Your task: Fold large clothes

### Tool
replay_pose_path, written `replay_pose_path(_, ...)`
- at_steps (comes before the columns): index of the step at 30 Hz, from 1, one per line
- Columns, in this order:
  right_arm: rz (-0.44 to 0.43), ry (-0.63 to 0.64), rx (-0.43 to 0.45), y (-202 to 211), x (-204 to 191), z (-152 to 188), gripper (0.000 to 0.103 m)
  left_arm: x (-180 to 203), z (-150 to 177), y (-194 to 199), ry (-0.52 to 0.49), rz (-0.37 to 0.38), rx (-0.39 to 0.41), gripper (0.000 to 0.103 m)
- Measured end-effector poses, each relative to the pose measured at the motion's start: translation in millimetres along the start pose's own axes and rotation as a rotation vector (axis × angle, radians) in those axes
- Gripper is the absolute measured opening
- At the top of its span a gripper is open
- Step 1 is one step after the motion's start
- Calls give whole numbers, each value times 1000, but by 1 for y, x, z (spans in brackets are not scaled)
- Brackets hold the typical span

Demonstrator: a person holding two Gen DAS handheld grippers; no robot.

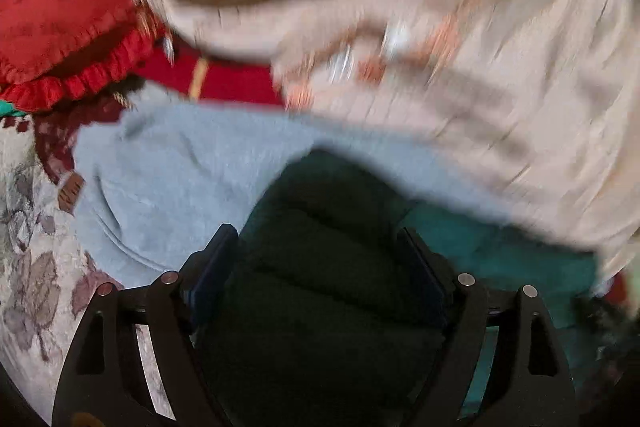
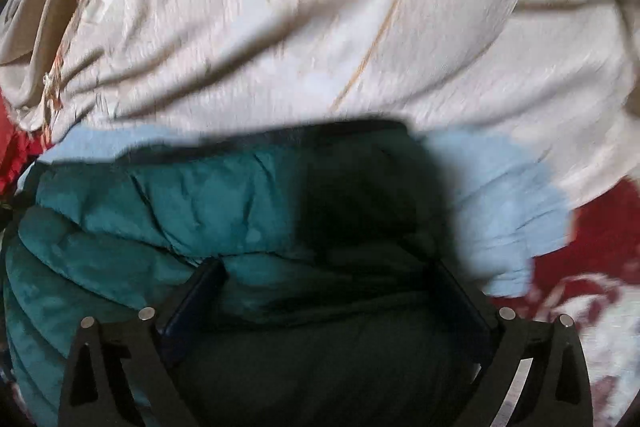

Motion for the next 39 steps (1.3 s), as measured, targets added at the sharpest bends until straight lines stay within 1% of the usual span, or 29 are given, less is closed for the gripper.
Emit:
replay_pose_path(2,-67,-18,76,28,-23,-14,102,12,-9,25,13,69,45,82)
replay_pose_path(3,-102,-21,90,38,-41,-16,102,23,-10,35,-5,95,59,82)
replay_pose_path(4,-102,-17,86,40,-51,-16,102,36,-4,40,-40,121,50,82)
replay_pose_path(5,-86,-1,73,41,-64,-12,102,49,5,37,-79,137,18,82)
replay_pose_path(6,-72,16,56,38,-72,-5,102,57,13,34,-99,138,-1,82)
replay_pose_path(8,-48,41,9,22,-82,12,102,67,36,17,-150,81,-46,82)
replay_pose_path(9,-43,44,-18,11,-84,21,102,67,46,4,-176,37,-81,82)
replay_pose_path(10,-43,41,-56,-4,-84,29,102,66,54,-6,-191,4,-95,82)
replay_pose_path(11,-52,31,-83,-15,-82,38,103,67,56,-8,-194,-6,-81,82)
replay_pose_path(12,-59,29,-71,-18,-78,42,103,70,58,-7,-200,-20,-55,82)
replay_pose_path(13,-57,39,-54,-18,-77,43,103,72,59,-7,-212,-36,-46,83)
replay_pose_path(15,-43,47,-51,-21,-78,44,103,78,62,-7,-249,-76,-24,84)
replay_pose_path(18,-27,54,-36,-21,-80,45,103,80,67,-10,-276,-112,-1,85)
replay_pose_path(20,-37,53,-23,-22,-79,45,103,79,67,-10,-284,-122,3,85)
replay_pose_path(22,-41,52,-8,-19,-79,45,103,77,68,-10,-279,-113,4,85)
replay_pose_path(26,13,56,-4,0,-76,43,103,75,66,-11,-267,-91,-5,86)
replay_pose_path(29,11,58,63,25,-75,35,103,75,65,-10,-262,-76,-15,86)
replay_pose_path(30,5,46,73,31,-70,33,103,74,63,-7,-254,-62,-32,86)
replay_pose_path(32,-34,12,44,29,-59,34,103,71,56,3,-235,-44,-38,86)
replay_pose_path(33,-55,-27,8,21,-48,37,103,68,48,12,-215,-32,-17,86)
replay_pose_path(34,-67,-53,-17,15,-42,41,103,62,38,23,-196,-24,24,86)
replay_pose_path(35,-84,-75,-40,10,-35,45,103,55,28,31,-185,-36,66,86)
replay_pose_path(36,-102,-69,-44,6,-33,47,103,49,24,32,-185,-56,79,86)
replay_pose_path(37,-98,-47,-36,5,-35,49,103,41,22,27,-190,-96,69,86)
replay_pose_path(38,-89,-19,-32,4,-38,50,103,31,26,14,-187,-129,27,86)
replay_pose_path(39,-85,-2,-30,4,-41,51,103,24,30,2,-178,-140,-13,86)
Point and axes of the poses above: each gripper's, at about its wrist camera, not at the fingertips, and y roughly against the way its jaws point, x to its right, z to its underside, the point moved 6 cm from there along -y, roughly the way its jaws point, and after that the axes turned 7 degrees about -z, right-handed, at the moved point
